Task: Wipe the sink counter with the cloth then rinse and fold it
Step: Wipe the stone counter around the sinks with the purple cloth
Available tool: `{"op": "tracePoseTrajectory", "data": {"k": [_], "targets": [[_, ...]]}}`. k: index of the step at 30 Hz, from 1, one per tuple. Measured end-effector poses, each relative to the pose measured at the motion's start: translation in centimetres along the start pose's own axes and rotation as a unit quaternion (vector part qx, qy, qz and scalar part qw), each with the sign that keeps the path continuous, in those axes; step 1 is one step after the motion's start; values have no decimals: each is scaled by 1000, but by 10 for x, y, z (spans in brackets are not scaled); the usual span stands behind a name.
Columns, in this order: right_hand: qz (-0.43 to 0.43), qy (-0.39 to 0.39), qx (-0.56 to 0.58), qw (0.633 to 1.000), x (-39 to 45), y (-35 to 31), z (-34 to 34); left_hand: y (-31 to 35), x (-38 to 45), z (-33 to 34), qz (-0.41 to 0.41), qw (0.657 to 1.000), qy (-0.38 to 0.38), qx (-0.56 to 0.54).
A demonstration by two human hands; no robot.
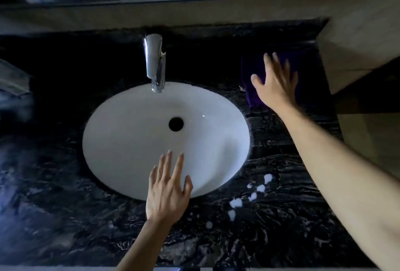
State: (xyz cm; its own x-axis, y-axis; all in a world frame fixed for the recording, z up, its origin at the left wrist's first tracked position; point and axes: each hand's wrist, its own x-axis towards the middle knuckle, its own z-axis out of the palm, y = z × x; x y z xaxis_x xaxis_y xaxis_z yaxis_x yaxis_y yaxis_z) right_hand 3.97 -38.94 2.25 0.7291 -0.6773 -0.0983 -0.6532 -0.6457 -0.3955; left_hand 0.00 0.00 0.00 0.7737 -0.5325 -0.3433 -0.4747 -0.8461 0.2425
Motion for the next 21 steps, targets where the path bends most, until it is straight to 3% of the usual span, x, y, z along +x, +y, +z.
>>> {"op": "tracePoseTrajectory", "data": {"k": [8, 21], "targets": [[-16, -38, -140, 989, 44, 11, 23, -5, 3, 8, 6, 1000, 9, 19], [-42, -36, -146, 988, -29, 54, 14, -3, 1, 7, -2, 1000, 11, -3]]}}
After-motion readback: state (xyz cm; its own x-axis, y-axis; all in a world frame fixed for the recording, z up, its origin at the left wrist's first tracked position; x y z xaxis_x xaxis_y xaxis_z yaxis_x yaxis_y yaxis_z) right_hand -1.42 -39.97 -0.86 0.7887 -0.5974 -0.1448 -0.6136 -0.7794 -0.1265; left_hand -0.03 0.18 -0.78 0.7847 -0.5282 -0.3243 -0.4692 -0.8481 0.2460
